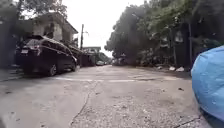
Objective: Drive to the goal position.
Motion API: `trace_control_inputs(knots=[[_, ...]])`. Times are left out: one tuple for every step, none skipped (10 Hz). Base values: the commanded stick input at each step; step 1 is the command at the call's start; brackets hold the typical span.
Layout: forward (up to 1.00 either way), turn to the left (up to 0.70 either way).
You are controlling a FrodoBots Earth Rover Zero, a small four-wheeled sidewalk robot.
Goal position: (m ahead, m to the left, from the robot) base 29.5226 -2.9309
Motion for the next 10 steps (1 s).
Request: trace_control_inputs(knots=[[0.70,0.00],[0.70,0.00],[0.70,-0.18],[0.70,0.00],[0.70,0.00],[0.70,0.00],[0.70,0.00],[0.70,0.00],[0.70,0.00],[0.70,0.00]])
